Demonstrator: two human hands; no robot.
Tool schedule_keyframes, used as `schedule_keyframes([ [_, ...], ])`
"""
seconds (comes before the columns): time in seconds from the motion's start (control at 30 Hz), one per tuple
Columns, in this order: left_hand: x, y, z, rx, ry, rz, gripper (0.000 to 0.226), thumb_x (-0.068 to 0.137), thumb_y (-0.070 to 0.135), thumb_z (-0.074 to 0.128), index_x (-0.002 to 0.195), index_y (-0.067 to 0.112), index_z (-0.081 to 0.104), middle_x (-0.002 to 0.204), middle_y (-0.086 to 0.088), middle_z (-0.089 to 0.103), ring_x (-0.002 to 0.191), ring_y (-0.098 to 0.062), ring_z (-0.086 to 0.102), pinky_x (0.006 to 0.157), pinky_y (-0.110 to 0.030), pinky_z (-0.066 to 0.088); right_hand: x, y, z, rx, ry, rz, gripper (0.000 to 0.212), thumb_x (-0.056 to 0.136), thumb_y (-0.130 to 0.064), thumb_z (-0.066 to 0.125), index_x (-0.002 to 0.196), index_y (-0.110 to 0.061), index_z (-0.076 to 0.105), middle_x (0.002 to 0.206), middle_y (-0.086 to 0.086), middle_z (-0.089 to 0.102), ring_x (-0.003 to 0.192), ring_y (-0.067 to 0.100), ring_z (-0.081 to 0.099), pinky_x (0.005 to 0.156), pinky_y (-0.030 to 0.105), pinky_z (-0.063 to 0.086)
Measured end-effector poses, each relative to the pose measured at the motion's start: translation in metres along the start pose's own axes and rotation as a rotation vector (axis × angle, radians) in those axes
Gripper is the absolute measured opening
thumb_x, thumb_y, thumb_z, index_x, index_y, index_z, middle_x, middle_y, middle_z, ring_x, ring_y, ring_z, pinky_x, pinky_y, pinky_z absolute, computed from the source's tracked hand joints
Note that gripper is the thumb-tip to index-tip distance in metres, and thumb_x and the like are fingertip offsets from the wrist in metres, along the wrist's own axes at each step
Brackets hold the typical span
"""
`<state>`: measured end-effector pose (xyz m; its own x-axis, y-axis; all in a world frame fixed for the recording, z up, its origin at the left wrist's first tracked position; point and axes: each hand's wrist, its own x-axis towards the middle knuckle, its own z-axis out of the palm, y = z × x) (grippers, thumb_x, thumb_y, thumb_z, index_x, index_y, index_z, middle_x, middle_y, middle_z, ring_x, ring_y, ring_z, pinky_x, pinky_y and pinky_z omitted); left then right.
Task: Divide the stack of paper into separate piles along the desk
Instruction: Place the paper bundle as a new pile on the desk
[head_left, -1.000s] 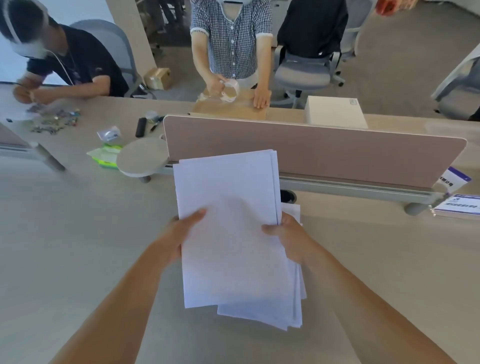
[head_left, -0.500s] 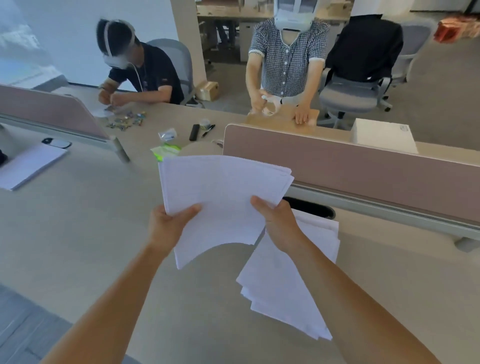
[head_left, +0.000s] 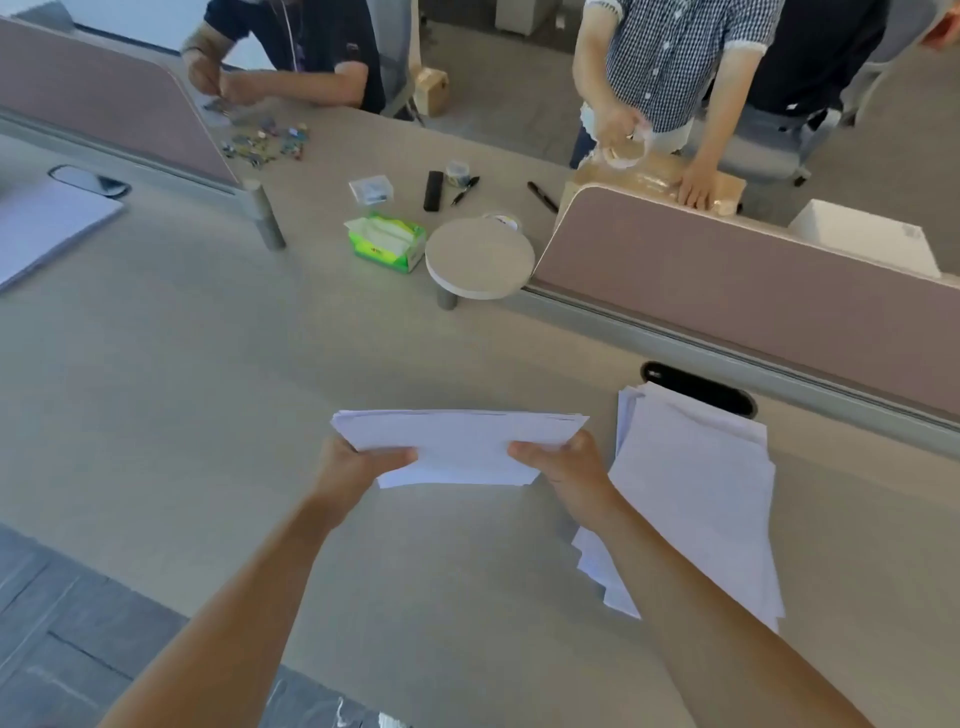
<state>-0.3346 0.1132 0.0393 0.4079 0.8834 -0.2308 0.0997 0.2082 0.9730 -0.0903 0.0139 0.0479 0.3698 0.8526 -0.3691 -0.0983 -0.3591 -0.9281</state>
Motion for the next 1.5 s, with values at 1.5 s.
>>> schedule_keyframes([
  [1.5, -0.021, 0.026, 0.005, -0.086, 0.033, 0.079, 0.023, 0.071, 0.014, 0.077, 0.095, 0.015, 0.077, 0.098, -0.009, 0.076, 0.092, -0.025, 0.072, 0.075, -0.034, 0.057, -0.004, -0.048, -0.003, -0.065, -0.166, -0.122, 0.027, 0.075, 0.001, 0.081, 0.089, -0.021, 0.076, 0.079, -0.013, 0.076, 0.074, 0.003, 0.070, 0.069, 0.016, 0.053],
])
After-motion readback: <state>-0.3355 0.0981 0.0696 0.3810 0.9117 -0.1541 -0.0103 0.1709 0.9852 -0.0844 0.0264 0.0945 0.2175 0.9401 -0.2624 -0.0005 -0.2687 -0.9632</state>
